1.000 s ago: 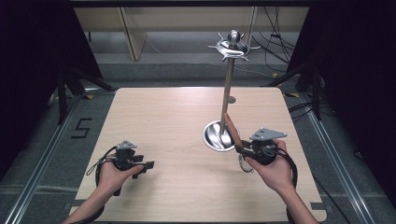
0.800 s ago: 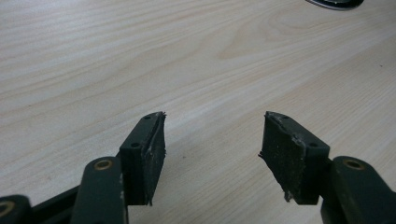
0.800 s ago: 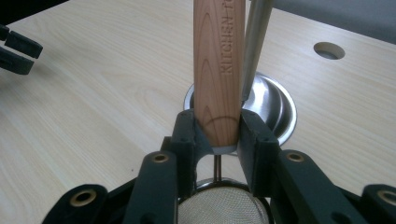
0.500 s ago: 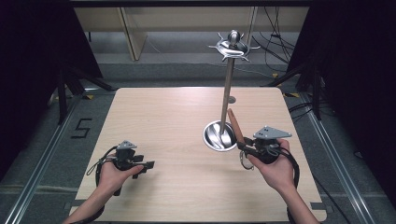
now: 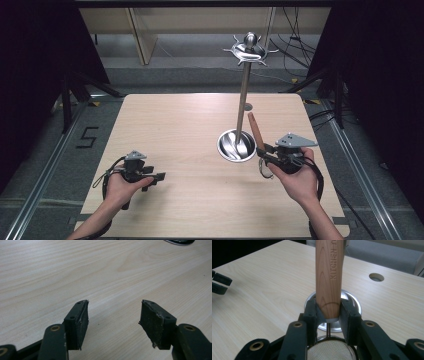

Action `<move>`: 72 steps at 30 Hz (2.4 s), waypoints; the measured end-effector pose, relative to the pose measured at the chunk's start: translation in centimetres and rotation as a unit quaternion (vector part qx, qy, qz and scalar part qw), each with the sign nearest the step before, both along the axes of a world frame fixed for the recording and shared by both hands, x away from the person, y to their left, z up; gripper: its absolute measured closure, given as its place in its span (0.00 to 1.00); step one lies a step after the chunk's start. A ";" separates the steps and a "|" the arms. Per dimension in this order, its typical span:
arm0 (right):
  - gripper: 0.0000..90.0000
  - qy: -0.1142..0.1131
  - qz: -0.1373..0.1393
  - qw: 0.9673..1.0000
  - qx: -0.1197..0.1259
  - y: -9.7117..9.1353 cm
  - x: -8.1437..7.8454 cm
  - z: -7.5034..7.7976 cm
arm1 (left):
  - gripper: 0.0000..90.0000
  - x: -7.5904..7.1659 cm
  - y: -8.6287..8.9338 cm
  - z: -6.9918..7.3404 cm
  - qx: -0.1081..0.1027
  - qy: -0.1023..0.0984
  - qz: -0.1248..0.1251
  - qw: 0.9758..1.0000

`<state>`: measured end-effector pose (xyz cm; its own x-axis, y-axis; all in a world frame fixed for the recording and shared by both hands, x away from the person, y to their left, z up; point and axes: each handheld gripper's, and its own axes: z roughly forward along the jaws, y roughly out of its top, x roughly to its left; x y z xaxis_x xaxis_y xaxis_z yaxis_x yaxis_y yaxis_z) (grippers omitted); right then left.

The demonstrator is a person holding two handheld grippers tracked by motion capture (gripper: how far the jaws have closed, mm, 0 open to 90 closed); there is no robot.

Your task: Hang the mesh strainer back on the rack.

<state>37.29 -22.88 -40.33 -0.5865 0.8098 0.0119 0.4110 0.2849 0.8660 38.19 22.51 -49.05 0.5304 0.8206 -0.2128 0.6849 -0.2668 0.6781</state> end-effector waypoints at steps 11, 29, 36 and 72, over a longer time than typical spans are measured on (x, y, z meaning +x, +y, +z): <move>0.78 -0.015 -0.002 1.000 0.007 -0.3 0.0 0.5 | 0.43 0.0 -0.2 0.0 -0.001 -0.002 0.007 1.000; 0.78 -0.009 -0.017 0.999 0.046 -0.3 -0.2 1.2 | 0.43 0.0 -0.2 0.0 0.000 -0.003 0.006 1.000; 0.78 -0.007 -0.019 0.998 0.053 -0.3 -0.2 1.5 | 0.43 0.0 0.0 0.0 0.006 -0.001 -0.001 1.000; 0.78 -0.044 -0.015 0.997 0.065 -0.3 0.4 3.4 | 0.43 0.1 0.0 0.0 -0.003 -0.002 -0.003 1.000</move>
<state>37.68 -23.22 -36.96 -0.5657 0.8218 0.0673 0.3378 0.1566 0.9281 38.31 22.52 -49.04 0.5363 0.8160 -0.2158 0.6808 -0.2671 0.6820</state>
